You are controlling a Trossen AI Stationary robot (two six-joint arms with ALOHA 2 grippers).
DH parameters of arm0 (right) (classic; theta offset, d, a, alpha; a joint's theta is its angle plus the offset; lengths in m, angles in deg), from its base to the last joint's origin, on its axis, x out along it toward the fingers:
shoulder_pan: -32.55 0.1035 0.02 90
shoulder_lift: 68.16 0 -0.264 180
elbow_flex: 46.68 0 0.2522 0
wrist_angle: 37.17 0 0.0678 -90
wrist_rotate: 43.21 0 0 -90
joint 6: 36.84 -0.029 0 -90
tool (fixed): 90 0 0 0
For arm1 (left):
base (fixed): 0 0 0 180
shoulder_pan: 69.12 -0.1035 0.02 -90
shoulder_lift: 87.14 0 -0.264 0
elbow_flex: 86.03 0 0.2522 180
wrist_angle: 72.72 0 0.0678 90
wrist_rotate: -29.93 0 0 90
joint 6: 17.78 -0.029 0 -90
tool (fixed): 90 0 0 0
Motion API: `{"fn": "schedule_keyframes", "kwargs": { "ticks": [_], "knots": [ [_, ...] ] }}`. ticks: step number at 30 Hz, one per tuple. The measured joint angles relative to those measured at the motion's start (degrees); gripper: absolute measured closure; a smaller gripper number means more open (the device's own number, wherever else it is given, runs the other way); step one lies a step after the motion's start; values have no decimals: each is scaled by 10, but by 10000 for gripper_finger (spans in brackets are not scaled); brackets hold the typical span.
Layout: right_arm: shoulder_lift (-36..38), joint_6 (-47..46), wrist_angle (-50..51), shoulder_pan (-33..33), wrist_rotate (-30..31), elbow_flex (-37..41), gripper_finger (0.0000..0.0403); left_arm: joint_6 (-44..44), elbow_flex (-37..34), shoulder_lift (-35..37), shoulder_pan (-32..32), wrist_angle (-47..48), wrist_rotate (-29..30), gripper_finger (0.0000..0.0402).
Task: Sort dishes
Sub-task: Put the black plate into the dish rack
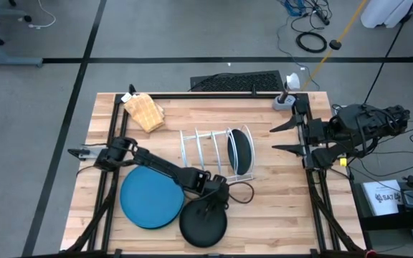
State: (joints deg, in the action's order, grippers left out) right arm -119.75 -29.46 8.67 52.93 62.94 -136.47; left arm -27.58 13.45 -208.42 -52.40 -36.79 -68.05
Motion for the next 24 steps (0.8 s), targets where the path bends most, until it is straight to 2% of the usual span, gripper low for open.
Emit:
{"fn": "schedule_keyframes", "kwargs": {
  "ticks": [6, 17, 24],
  "knots": [
    [0, 8, 0, 0, 0, 0, 204, -3, 0, 0, -10, 18, -35, 281],
    [0, 12, -1, 0, 0, 0, 204, -11, 0, 0, -11, 31, -36, 280],
    [0, 12, -1, 0, 0, 0, 204, 4, -1, -5, -11, 39, -10, 235]
  ]
}}
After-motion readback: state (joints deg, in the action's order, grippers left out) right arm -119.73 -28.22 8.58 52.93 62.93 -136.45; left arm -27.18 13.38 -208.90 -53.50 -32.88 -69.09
